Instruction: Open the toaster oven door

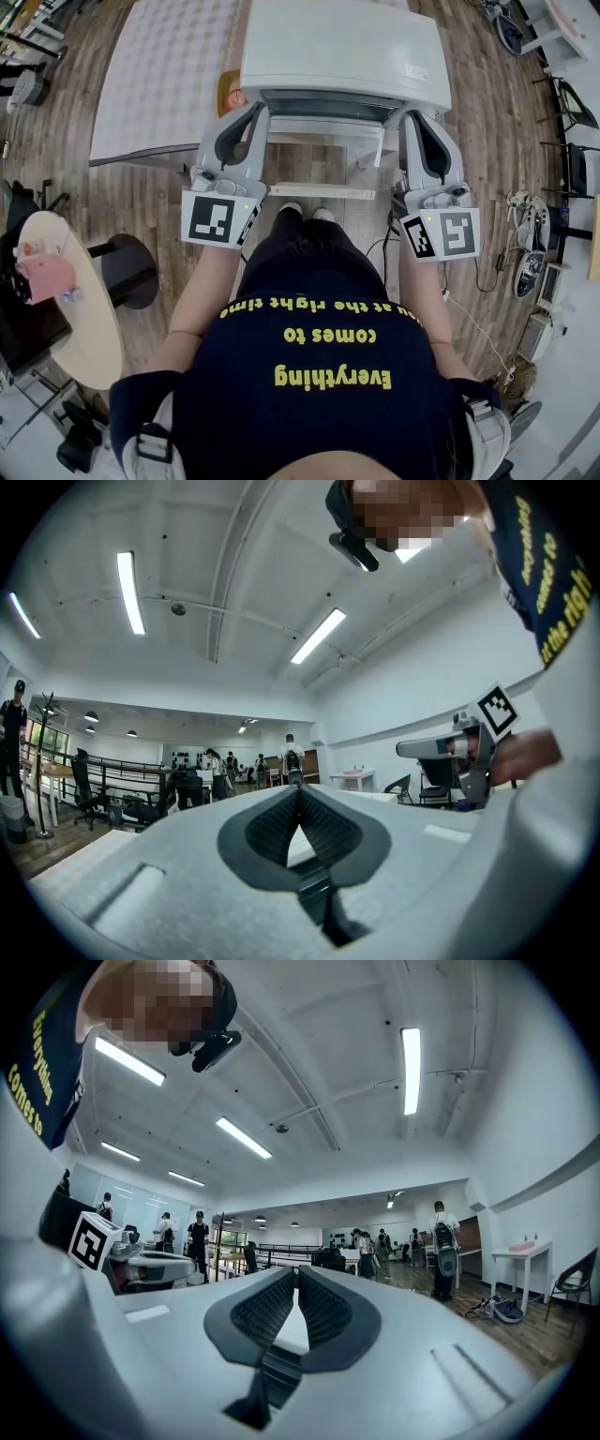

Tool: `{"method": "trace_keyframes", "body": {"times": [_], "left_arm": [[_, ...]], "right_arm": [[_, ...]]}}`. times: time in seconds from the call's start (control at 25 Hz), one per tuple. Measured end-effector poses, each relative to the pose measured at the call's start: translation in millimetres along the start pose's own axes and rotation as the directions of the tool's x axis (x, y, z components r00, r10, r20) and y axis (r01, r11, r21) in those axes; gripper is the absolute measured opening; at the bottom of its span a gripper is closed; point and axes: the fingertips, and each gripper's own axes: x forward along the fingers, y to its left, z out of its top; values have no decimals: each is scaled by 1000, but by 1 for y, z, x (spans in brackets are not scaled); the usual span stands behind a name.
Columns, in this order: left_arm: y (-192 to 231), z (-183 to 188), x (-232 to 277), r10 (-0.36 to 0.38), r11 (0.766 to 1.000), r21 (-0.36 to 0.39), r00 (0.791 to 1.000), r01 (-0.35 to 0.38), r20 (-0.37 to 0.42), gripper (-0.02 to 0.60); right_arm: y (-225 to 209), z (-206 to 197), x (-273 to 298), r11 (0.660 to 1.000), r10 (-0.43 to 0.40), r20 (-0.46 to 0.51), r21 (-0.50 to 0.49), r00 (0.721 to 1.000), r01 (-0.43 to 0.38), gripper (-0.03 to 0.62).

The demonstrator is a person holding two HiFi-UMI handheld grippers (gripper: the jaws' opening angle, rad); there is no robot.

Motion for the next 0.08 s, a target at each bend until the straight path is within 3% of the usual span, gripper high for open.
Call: {"method": "trace_keyframes", "body": {"times": [0.08], "left_arm": [[0,0,-1,6,1000,3,1000,-6,1,0]], "right_arm": [[0,0,-1,1000,-5,0,-1,1000,5,28]]}}
